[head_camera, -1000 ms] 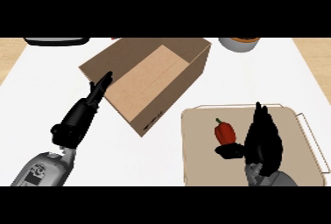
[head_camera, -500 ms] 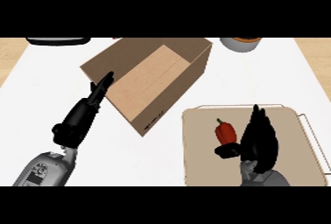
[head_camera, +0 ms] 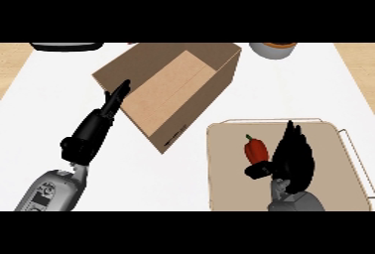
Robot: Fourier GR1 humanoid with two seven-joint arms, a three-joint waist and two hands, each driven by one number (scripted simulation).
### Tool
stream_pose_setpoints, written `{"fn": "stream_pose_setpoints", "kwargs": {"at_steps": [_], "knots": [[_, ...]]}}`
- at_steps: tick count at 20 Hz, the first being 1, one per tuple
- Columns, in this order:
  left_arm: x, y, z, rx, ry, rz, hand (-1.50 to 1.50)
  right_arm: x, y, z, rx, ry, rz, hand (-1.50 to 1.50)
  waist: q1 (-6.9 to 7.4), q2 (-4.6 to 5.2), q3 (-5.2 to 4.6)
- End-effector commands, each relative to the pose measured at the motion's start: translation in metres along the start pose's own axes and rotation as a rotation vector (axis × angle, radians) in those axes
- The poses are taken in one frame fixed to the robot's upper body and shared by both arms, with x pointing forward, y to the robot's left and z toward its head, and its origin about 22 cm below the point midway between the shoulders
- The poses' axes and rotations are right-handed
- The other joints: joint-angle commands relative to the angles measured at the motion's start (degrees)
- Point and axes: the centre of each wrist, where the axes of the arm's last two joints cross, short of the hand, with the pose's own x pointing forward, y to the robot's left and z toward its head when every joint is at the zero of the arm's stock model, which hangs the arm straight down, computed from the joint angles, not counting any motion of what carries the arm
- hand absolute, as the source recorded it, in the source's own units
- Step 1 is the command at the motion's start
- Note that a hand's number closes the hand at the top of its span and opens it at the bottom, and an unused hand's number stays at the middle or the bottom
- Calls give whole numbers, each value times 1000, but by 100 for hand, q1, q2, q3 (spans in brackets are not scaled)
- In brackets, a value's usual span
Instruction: Pick the bell pepper from the tray and place it in the cardboard box
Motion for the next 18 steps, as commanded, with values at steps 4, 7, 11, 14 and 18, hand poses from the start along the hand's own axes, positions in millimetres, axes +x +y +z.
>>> {"fn": "stream_pose_setpoints", "kwargs": {"at_steps": [4, 7, 11, 14, 18], "knots": [[-9, -20, 6, -32, 57, 22, 0, 3, -3, -6, 81, 152, 31, -150, -5, 31, -27], [-16, -19, -1, -34, 52, 24, 0, -20, 33, -8, 79, 162, 41, -150, -9, 52, -25], [-10, -6, 4, -35, 72, 36, 0, -2, 19, -25, 91, 181, 45, -150, 28, 47, -25], [2, -14, 1, -22, 45, 26, 0, -8, 16, -33, 105, 183, 42, -150, 16, 39, -25], [-15, -14, 2, -34, 56, 26, 0, -3, 25, -26, 102, 213, 96, -150, 10, 49, -27]]}}
